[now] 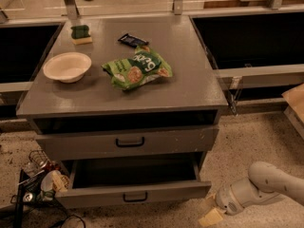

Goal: Close middle drawer

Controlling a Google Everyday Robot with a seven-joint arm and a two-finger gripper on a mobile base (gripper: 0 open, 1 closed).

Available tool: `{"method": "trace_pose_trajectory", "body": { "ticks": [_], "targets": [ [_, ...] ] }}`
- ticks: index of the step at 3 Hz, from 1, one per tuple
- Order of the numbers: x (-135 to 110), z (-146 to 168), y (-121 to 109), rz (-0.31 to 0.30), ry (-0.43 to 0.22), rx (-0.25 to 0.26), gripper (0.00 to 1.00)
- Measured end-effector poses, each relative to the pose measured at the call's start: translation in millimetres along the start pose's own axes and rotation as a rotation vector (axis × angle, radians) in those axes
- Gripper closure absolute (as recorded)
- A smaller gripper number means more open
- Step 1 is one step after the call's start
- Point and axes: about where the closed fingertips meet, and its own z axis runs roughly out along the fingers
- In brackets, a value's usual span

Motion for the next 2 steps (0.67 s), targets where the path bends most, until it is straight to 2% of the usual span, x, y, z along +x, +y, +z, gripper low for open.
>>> {"method": "trace_pose_trajectory", "body": {
  "ticks": [2],
  "targets": [
    [-1.0, 3.2, -1.5, 0.011, -0.023, -0.003, 0.95]
  ]
}}
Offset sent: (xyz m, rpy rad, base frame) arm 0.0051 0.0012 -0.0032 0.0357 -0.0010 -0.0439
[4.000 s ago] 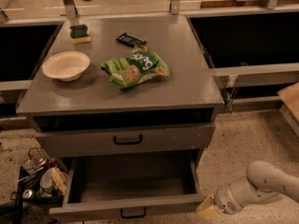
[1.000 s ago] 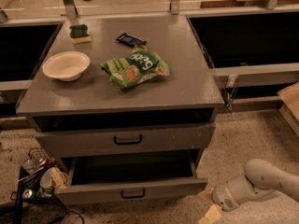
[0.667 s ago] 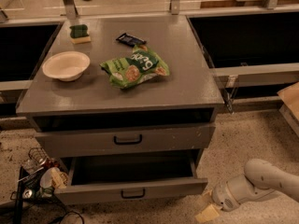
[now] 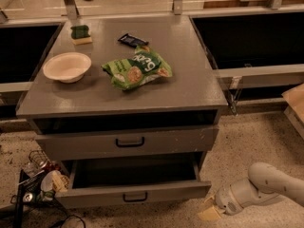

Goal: Close middle drawer

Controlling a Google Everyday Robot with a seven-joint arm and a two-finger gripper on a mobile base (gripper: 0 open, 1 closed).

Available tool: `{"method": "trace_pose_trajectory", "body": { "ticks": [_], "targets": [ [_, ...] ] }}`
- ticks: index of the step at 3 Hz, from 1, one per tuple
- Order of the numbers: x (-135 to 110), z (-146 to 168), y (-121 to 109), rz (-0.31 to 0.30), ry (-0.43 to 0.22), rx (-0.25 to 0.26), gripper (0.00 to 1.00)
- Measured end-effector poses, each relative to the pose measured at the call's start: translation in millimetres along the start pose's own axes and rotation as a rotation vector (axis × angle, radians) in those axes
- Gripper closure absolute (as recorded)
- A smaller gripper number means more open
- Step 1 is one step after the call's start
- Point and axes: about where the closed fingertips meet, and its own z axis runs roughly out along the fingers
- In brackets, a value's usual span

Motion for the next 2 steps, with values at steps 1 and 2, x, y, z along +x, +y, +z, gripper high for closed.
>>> {"method": "trace_pose_trajectory", "body": {
  "ticks": [1, 2],
  "targets": [
    [-37.4, 44.2, 8.0, -0.059, -0.068, -0.032, 1.00],
    [-37.8, 44.3, 7.9, -0.059, -0.069, -0.031, 1.00]
  ]
}}
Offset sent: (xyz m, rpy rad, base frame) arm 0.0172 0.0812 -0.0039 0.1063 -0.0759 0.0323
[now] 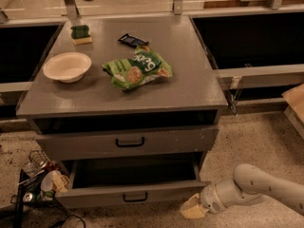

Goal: Close middle drawer

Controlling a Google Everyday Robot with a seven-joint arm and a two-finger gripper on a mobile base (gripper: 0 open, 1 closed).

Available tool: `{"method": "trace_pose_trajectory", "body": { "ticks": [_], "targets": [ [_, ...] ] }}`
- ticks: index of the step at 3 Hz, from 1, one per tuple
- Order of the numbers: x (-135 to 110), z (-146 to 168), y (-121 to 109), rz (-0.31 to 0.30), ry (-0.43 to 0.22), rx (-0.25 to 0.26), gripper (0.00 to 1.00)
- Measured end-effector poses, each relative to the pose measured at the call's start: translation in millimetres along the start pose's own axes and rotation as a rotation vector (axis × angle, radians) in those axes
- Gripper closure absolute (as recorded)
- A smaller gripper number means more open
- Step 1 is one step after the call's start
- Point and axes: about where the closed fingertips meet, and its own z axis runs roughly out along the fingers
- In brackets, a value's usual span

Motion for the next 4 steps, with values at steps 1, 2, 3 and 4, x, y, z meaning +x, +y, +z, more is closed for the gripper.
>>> {"method": "trace_pose_trajectory", "body": {
  "ticks": [1, 2, 3, 4],
  "targets": [
    [-2.7, -3.2, -9.9, 0.018, -0.003, 0.033, 1.00],
    [-5.9, -7.0, -23.2, 0.037, 0.006, 0.052, 1.00],
    [-8.0, -8.0, -32.2, 0.047, 0.017, 0.064, 1.00],
    [-8.0, -7.9, -32.2, 0.047, 0.017, 0.064, 0.81]
  ]
}}
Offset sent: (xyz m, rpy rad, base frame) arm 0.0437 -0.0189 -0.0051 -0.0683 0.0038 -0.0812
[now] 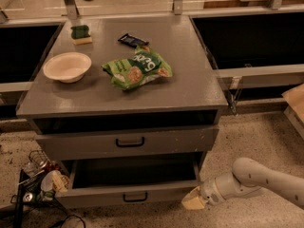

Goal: Close middle drawer

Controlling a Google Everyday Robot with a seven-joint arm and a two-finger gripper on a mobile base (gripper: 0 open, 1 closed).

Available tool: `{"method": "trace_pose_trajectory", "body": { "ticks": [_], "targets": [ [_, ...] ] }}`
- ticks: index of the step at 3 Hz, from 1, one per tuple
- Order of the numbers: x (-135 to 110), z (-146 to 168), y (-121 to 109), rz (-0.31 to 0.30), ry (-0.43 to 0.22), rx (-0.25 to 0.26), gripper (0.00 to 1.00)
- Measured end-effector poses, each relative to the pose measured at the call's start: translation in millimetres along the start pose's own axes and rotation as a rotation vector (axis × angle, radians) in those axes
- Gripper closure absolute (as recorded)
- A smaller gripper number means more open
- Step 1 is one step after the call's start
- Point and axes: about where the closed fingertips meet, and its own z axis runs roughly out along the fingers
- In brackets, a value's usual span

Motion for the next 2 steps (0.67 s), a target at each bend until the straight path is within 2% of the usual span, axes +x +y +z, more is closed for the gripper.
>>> {"method": "trace_pose_trajectory", "body": {
  "ticks": [2],
  "targets": [
    [0.0, 0.1, 0.0, 0.000, 0.000, 0.000, 0.35]
  ]
}}
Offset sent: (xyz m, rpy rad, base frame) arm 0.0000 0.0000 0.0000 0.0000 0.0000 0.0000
